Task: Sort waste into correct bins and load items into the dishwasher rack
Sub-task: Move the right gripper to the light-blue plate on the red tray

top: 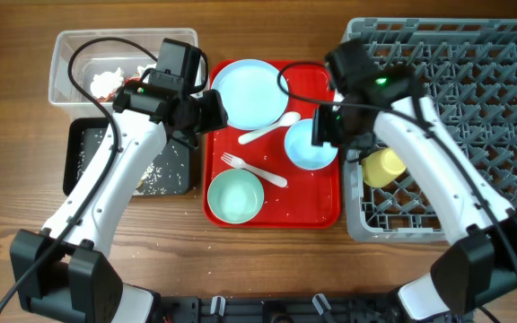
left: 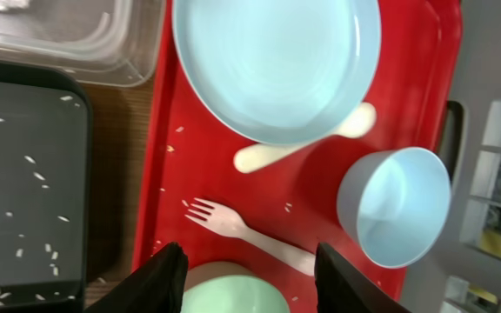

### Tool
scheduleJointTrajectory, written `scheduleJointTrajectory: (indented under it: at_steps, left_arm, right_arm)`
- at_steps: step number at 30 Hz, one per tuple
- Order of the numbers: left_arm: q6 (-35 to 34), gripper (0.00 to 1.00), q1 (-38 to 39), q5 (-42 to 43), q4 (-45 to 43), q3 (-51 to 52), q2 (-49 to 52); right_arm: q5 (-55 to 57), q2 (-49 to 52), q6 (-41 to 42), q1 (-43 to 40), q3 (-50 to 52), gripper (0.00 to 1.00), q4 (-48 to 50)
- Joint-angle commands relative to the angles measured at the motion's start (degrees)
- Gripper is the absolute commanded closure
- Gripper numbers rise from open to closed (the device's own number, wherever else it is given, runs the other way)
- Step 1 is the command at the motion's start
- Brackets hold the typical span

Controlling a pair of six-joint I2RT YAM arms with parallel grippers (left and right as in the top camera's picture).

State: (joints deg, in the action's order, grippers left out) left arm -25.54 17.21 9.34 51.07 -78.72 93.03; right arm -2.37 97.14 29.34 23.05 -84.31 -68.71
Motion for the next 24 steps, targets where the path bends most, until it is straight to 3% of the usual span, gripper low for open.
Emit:
scheduleJointTrajectory:
  at_steps: [1,7,12,24]
  left_arm:
    - [1.14,0.51,0.04,-3.06,0.09,-0.26,-0.35]
    - [1.14,0.48,0.04,-3.91,0.07,-0.26,-0.35]
    - [1.14,0.38,0.04,-3.91,0.04,-0.26,-0.35]
    - [1.14,0.28,0.04,-3.91,0.04,-0.26,-0.35]
  right_arm:
    - [8.85,0.59,14.75,2.93,4.94,0.55,2.49]
    - [9.44,0.9,16.09,3.15,14.05,0.58,12.35]
    - [9.44,0.92,15.61,3.15,18.12,0.59,18.86]
    - [7.72,0.92,13.9,3.15,24.41,0.66,26.16]
